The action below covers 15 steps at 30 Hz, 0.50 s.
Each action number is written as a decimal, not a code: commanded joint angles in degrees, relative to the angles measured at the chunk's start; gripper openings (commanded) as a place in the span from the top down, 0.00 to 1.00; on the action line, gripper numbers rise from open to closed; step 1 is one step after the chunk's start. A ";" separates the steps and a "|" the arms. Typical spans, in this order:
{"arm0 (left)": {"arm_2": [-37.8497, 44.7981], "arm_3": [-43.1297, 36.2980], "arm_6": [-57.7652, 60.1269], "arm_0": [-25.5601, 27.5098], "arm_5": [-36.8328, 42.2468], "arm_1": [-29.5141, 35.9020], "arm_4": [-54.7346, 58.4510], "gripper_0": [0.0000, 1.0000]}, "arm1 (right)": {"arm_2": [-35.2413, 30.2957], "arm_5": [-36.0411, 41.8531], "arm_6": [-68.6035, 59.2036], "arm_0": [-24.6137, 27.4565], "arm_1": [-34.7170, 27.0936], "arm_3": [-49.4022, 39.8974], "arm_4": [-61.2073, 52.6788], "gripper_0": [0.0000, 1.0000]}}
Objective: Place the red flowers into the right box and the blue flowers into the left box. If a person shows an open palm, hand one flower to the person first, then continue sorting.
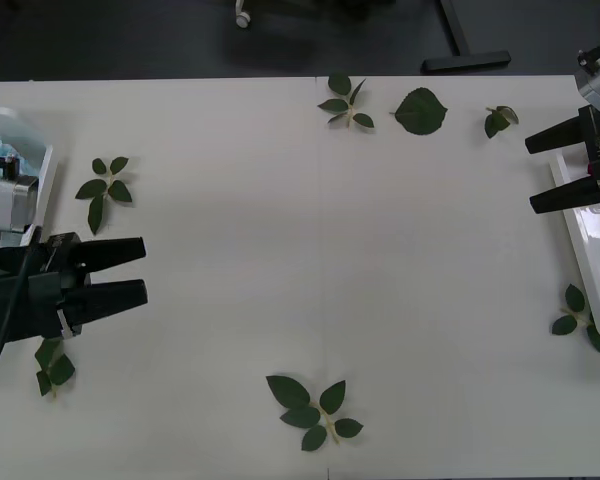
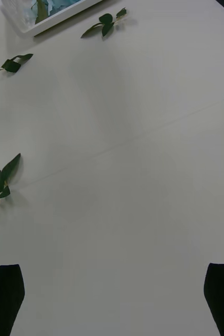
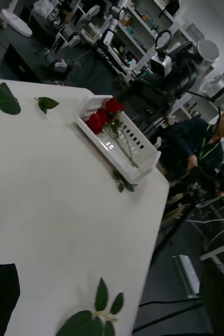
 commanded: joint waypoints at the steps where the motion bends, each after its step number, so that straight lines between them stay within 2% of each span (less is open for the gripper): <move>1: -4.18 -0.93 -5.69 -6.20 -0.56 6.83 7.18 0.00 | -0.02 0.39 -0.51 0.37 0.16 -0.28 -0.65 0.00; 15: -4.35 -2.77 -5.69 -8.31 -0.65 11.31 8.23 0.00 | -0.02 0.39 -0.51 0.37 0.16 -0.28 -0.65 0.00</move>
